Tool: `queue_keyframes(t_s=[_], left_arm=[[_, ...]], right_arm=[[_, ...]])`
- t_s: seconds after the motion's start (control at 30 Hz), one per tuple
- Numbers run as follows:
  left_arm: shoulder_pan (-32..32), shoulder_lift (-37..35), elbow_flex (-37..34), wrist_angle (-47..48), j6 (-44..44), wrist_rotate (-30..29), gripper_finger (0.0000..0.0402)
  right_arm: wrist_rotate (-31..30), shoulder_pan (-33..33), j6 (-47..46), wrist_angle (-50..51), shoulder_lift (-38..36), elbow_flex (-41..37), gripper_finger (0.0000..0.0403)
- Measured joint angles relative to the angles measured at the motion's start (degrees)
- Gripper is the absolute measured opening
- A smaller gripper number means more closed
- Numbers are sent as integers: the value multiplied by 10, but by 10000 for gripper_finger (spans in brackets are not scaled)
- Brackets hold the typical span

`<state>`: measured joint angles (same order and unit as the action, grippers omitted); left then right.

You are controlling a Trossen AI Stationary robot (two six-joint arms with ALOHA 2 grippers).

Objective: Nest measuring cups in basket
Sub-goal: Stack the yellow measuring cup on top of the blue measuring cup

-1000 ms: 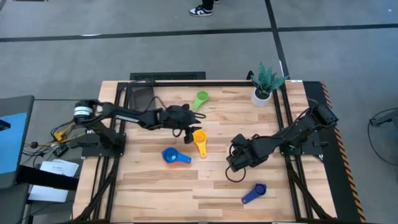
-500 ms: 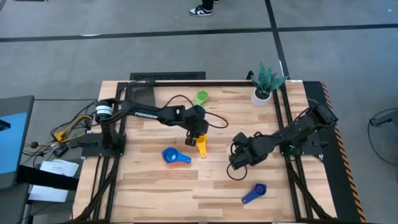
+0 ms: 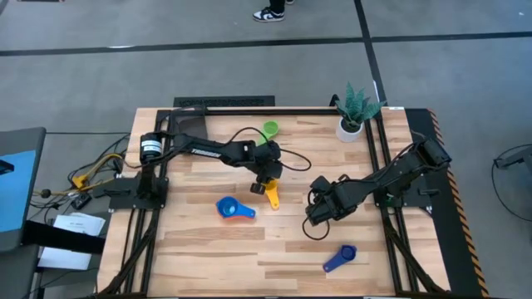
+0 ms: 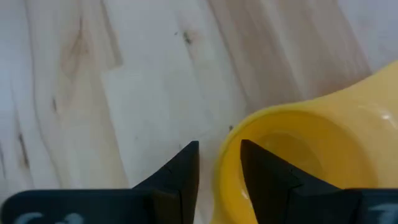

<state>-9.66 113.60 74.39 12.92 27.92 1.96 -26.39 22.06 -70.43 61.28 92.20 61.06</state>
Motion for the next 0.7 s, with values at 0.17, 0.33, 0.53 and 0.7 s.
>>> queue_keyframes(t_s=[0.17, 0.33, 0.53, 0.7], left_arm=[[-8, -3, 0, 12, -18, -12, 24], [-9, -7, 2, 25, -97, -40, 11], [10, -62, 8, 116, -195, -107, 3], [45, -155, -1, 197, -264, -125, 2]], right_arm=[[-16, 0, 0, 0, 0, 0, 184], [-23, 0, 0, -2, 0, 0, 174], [-52, 0, 0, -13, 0, -1, 165], [-67, -10, 4, -45, 0, -2, 159]])
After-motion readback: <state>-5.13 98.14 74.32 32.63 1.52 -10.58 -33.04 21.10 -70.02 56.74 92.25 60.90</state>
